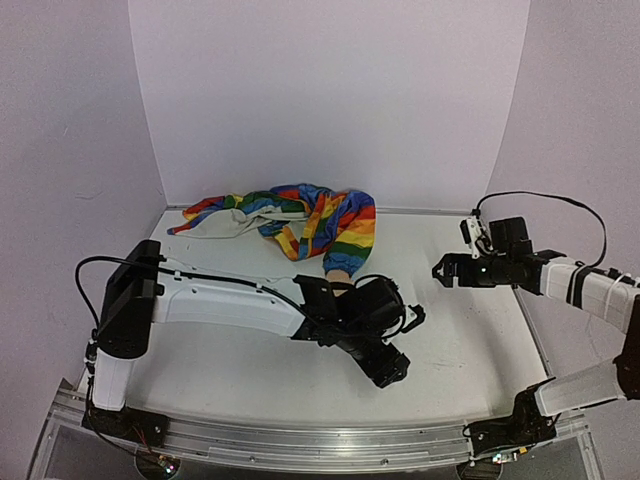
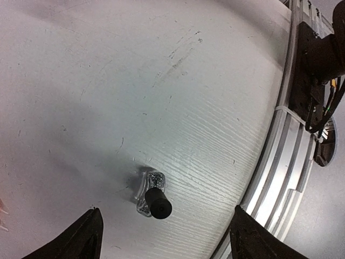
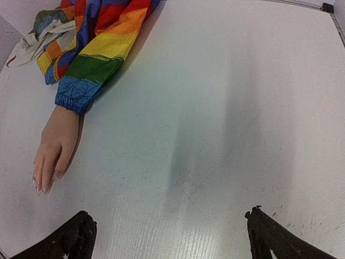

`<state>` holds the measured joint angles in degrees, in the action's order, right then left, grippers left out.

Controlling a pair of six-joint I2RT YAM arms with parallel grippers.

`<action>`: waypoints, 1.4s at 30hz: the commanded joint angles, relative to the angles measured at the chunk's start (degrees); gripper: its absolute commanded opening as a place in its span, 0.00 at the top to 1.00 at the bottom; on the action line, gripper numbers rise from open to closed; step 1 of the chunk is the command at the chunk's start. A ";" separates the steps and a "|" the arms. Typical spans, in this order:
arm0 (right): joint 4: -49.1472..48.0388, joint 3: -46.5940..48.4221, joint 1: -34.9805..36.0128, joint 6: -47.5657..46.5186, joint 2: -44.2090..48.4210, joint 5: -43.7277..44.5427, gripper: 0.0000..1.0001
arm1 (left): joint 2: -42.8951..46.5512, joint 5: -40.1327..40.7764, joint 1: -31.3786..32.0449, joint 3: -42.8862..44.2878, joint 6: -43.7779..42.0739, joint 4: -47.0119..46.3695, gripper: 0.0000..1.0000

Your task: Paint the nails

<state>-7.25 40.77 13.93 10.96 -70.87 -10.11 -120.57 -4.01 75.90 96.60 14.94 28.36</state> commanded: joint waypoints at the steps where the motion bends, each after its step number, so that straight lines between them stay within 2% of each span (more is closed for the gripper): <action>1: 0.44 1.79 0.35 -0.52 2.16 0.05 0.02 | -3.27 5.93 0.50 7.26 -4.00 5.21 0.19; 5: -0.11 1.34 0.34 -0.57 2.77 -0.17 0.02 | -6.53 7.73 0.72 11.06 -4.33 7.92 0.27; 9: -0.40 1.04 0.39 -0.59 2.85 -0.04 0.02 | -8.50 7.21 0.73 13.54 -4.24 9.67 0.41; 12: -0.57 0.98 0.39 -0.44 2.67 -0.24 0.02 | -8.89 6.64 0.83 14.06 -4.22 10.30 0.48; 18: -0.74 0.95 0.39 -0.33 2.49 -0.13 0.02 | -9.71 5.86 1.03 14.64 -4.13 11.00 0.57; 27: -1.66 1.12 0.39 0.12 1.86 -1.55 0.02 | -8.30 5.71 1.17 14.34 -4.43 11.83 0.87; 32: -4.51 -0.21 0.52 -0.81 2.11 -5.77 0.02 | -1.51 9.18 0.40 9.59 -4.54 12.22 0.99; 37: -10.50 -2.44 3.85 -1.84 0.90 -11.92 0.02 | 8.96 9.01 -3.76 2.06 -2.44 12.40 1.00; 42: -16.43 -1.60 10.17 -2.65 -4.33 -20.55 0.02 | 20.24 4.47 -9.97 -6.32 1.19 11.91 1.00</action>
<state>-16.67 38.59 19.81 9.80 -71.85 -21.26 -111.48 2.22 70.83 93.82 12.80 40.99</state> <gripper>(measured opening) 0.983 0.121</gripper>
